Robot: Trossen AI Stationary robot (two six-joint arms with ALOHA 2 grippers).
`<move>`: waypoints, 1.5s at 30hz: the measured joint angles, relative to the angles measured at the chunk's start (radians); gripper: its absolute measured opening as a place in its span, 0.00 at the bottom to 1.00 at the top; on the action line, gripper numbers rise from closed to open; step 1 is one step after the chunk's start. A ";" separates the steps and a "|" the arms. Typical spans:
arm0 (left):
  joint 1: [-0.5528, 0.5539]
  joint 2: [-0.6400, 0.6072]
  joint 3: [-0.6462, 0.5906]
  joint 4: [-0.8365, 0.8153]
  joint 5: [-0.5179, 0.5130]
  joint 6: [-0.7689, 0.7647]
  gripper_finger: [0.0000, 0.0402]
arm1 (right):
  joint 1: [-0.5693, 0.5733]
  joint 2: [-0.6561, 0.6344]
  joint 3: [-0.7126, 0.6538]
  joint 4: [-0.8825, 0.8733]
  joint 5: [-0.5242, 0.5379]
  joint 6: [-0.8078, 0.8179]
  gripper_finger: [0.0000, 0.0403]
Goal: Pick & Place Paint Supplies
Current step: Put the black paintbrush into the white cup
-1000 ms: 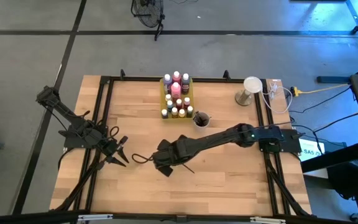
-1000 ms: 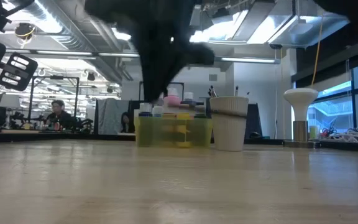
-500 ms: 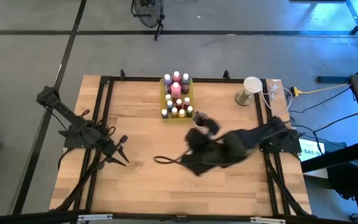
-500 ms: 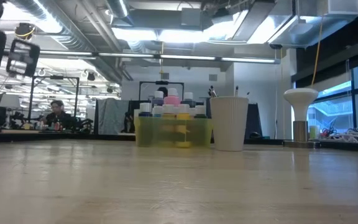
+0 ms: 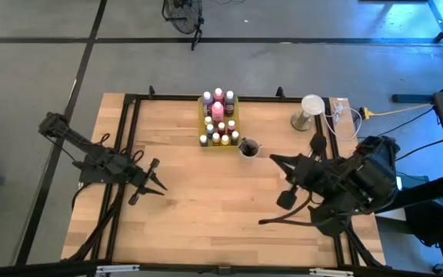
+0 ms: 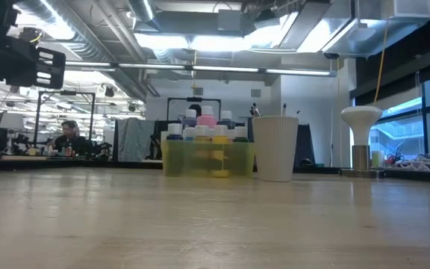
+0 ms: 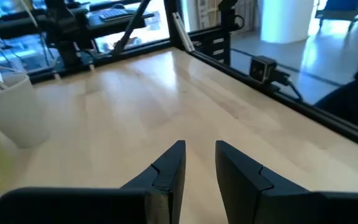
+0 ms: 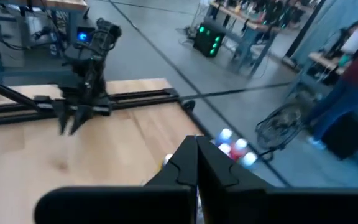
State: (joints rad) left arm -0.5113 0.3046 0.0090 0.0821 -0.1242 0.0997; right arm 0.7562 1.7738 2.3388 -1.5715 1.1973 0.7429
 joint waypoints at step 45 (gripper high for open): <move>0.490 -0.255 0.038 -0.161 0.223 -0.112 0.21 | -0.033 -0.508 -0.544 0.001 0.085 0.026 0.00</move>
State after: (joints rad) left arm -0.0208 0.0497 0.0471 -0.0792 0.0989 -0.0120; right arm 0.7227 1.2655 1.7949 -1.5707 1.2827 0.7692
